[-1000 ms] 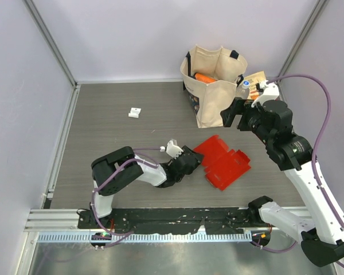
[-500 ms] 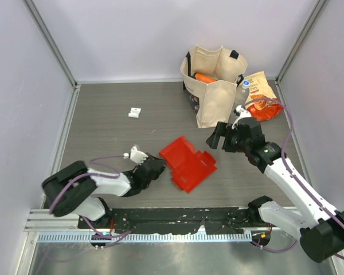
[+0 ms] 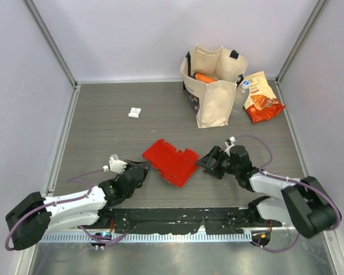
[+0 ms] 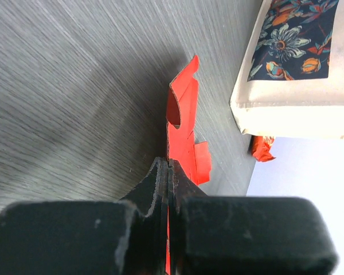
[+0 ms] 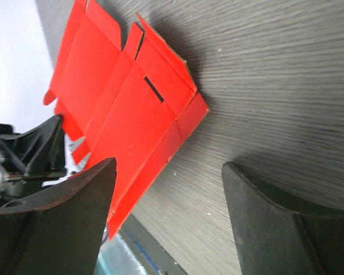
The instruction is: Fold the paper box
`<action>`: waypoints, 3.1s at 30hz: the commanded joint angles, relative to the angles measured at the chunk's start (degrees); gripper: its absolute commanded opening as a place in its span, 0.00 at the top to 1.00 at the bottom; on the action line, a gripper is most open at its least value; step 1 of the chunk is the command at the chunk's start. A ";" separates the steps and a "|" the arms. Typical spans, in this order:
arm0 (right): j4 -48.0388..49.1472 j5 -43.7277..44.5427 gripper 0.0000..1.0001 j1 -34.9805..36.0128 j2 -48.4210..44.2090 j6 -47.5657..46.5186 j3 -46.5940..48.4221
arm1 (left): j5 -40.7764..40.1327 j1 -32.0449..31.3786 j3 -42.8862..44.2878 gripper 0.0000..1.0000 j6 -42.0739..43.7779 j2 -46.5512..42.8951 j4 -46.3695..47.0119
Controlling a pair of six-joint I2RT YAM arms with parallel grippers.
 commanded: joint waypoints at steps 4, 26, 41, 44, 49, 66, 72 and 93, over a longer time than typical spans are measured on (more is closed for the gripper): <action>35.10 -1.06 0.29 5.22 15.59 19.47 -4.69 | -3.21 0.09 -2.49 1.00 -5.30 0.29 2.91; -31.39 -8.17 0.99 4.70 36.79 -35.51 43.99 | 5.39 0.18 9.00 0.20 47.05 -31.64 -18.45; -35.71 -19.77 0.99 7.08 26.09 -38.06 39.79 | 68.66 26.11 42.31 0.03 88.35 19.06 -23.34; -35.79 -22.23 1.00 7.17 24.41 -38.33 38.99 | 74.12 25.93 47.94 0.10 92.77 27.23 -30.54; -35.79 -25.13 1.00 7.34 23.96 -39.03 39.43 | 78.09 25.49 53.22 0.19 97.62 33.95 -34.17; -34.56 -25.06 0.99 7.52 21.86 -39.03 40.58 | 64.83 18.99 51.20 0.58 98.41 37.21 -30.12; -32.99 -18.65 0.81 7.43 19.40 -37.02 39.70 | 60.42 18.99 50.94 0.90 97.27 34.93 -29.77; -19.89 -17.04 1.00 4.35 11.31 -34.82 29.77 | 71.23 26.81 45.31 0.35 68.71 25.42 -13.77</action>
